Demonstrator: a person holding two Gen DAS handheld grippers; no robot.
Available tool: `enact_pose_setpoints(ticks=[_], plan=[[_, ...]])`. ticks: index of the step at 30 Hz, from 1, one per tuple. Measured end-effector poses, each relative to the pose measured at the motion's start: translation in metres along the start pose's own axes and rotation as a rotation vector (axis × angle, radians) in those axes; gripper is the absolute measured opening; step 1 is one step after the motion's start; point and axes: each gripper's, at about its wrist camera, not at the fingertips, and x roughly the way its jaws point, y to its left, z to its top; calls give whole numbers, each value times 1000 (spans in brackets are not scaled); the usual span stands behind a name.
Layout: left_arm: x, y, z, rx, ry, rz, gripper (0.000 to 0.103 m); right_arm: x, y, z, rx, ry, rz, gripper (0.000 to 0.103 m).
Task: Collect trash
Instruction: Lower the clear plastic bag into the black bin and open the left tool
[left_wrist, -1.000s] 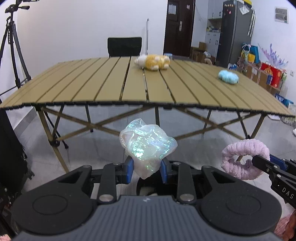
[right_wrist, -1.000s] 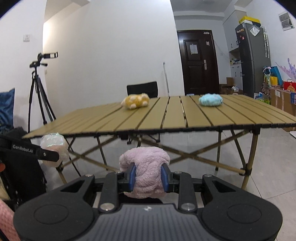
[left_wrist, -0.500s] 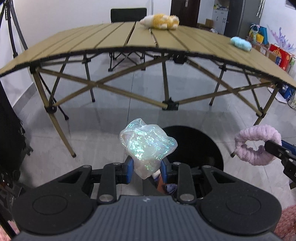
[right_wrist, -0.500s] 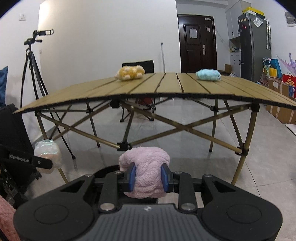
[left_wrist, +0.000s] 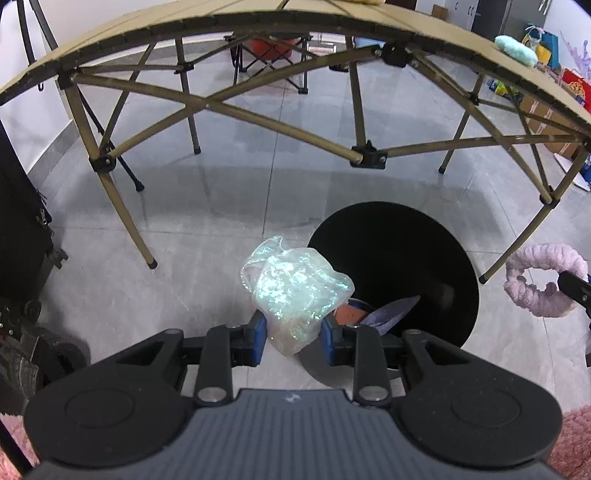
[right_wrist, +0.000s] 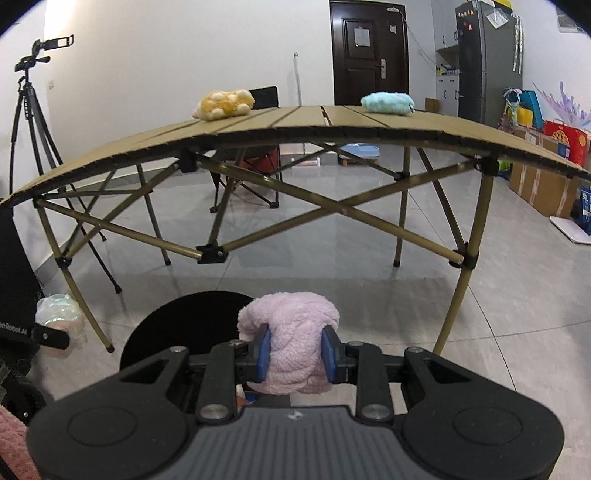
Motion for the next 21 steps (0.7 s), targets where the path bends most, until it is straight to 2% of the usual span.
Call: enact_pose_setpoints(ticks=[11,21], plan=[[19,-9,7,3,54,-12,29,23,-15,-3,44,55,-41,27],[34,-34,13,39,94,-42,29,38,-33,-8,83,95,-69,27]])
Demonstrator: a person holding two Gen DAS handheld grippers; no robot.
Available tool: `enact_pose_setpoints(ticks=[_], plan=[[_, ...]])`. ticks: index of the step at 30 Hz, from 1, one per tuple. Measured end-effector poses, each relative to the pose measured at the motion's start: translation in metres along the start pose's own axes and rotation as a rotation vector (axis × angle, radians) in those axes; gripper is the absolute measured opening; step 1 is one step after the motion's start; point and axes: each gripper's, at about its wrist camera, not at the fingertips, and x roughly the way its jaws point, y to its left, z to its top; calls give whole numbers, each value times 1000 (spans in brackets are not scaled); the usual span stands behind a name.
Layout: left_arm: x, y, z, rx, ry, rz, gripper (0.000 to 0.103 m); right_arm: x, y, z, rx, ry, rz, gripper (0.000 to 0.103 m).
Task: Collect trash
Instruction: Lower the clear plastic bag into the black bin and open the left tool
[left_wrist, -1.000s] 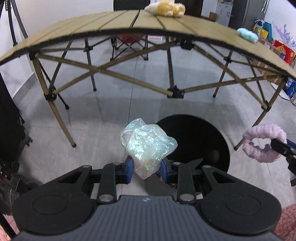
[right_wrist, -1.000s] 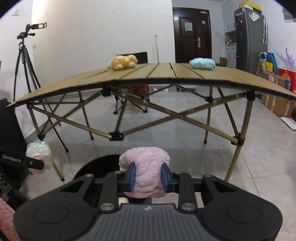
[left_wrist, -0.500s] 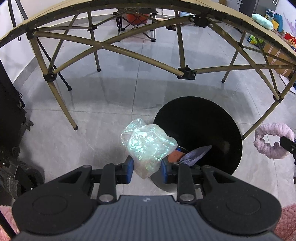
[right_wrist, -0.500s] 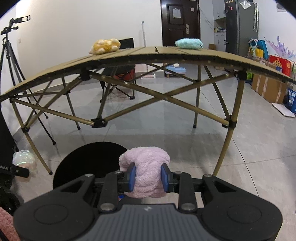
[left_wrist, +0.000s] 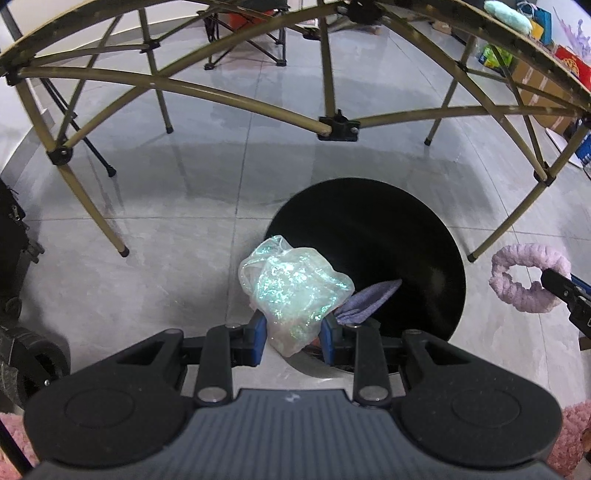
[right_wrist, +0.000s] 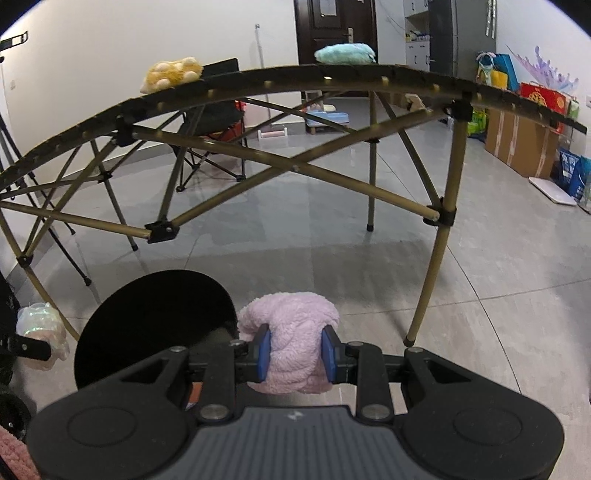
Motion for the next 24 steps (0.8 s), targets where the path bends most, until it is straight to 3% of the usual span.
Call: enact_pose_setpoints(ticks=[24], plan=[[30,-69,22,52,45,-51,29,3,-36,-11,56,10,-21,27]])
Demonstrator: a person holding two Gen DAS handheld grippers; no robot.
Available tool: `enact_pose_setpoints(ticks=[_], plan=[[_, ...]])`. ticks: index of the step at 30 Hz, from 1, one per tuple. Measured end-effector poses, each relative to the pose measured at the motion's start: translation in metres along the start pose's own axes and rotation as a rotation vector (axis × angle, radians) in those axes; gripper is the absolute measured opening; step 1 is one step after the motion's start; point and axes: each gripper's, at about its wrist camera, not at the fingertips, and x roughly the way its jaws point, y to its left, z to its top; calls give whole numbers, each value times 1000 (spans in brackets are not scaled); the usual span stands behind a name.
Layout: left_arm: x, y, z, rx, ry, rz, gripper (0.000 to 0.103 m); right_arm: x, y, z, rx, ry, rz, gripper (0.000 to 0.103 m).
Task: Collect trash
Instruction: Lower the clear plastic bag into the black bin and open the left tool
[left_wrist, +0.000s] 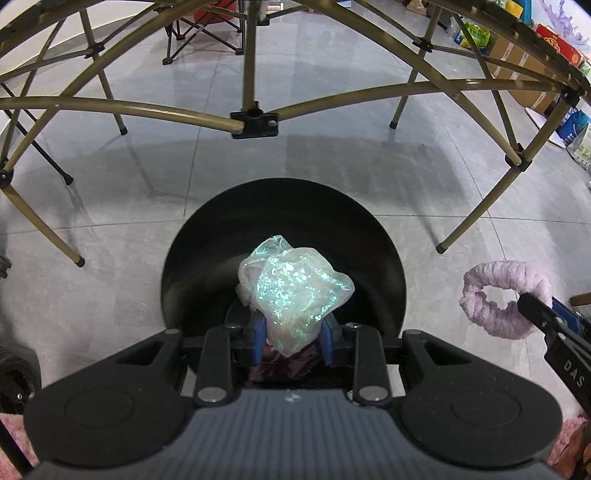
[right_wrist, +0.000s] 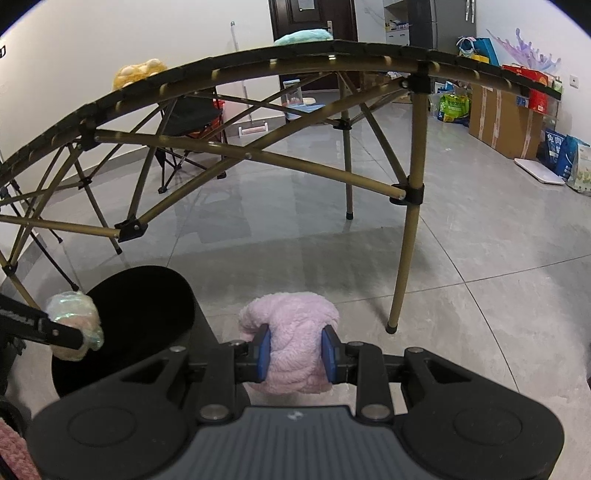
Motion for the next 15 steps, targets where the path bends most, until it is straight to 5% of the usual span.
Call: enact_pose_setpoints(ticks=[15], plan=[[40,-16,8,-18,77,61,29,0,-12,-2,27,4,13,27]])
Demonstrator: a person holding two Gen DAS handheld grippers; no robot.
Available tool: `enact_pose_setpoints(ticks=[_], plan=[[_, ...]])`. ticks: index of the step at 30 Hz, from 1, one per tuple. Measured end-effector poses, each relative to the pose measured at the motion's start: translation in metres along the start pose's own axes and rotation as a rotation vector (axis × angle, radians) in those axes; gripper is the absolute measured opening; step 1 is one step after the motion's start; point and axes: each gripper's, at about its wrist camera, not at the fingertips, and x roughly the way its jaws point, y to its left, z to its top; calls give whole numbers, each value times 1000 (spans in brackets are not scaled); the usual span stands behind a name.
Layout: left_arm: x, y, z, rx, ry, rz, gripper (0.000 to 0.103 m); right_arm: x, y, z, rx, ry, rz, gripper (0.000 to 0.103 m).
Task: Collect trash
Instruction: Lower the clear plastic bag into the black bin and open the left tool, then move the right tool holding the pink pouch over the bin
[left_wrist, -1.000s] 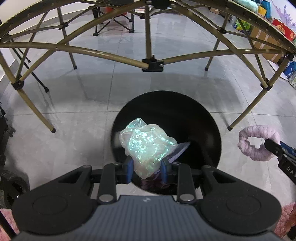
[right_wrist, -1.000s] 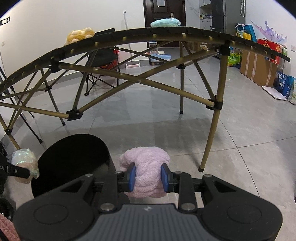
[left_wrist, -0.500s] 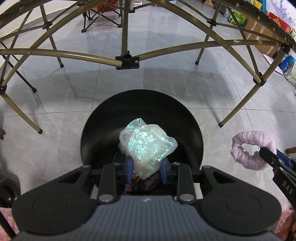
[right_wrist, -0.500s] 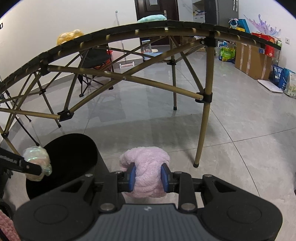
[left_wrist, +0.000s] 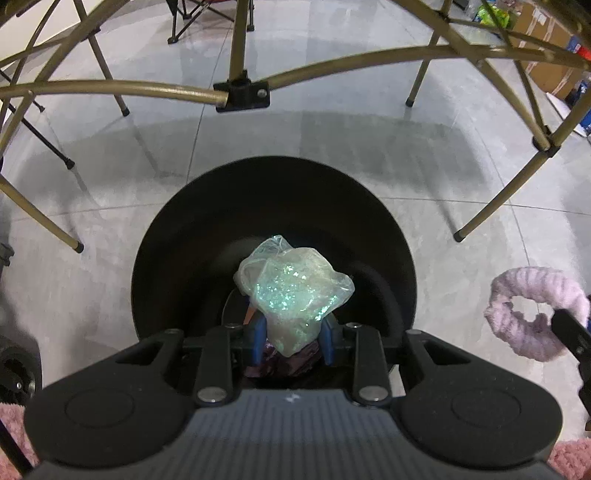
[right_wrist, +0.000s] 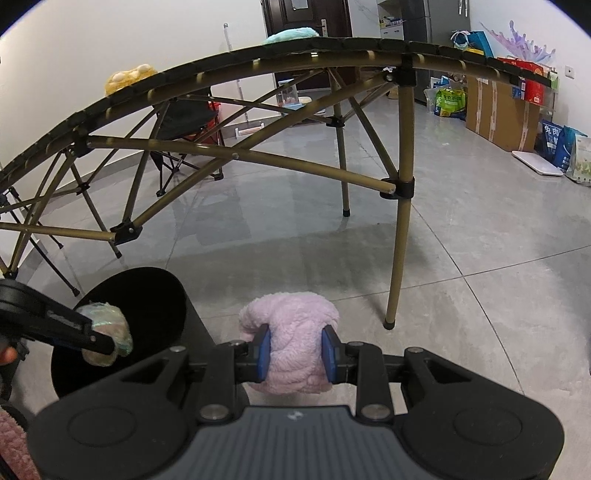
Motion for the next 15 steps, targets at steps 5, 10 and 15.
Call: enact_pose_setpoints(ticks=[5,10,15], plan=[[5,0,0,-6,21,11,44,0,0,1,-4,-3,5,27],[4,-1,0,-10,9,40,99,0,1,1,-6,-2,6,27],[10,4,-1,-31,50,58,99,1,3,0,-15,4,5,27]])
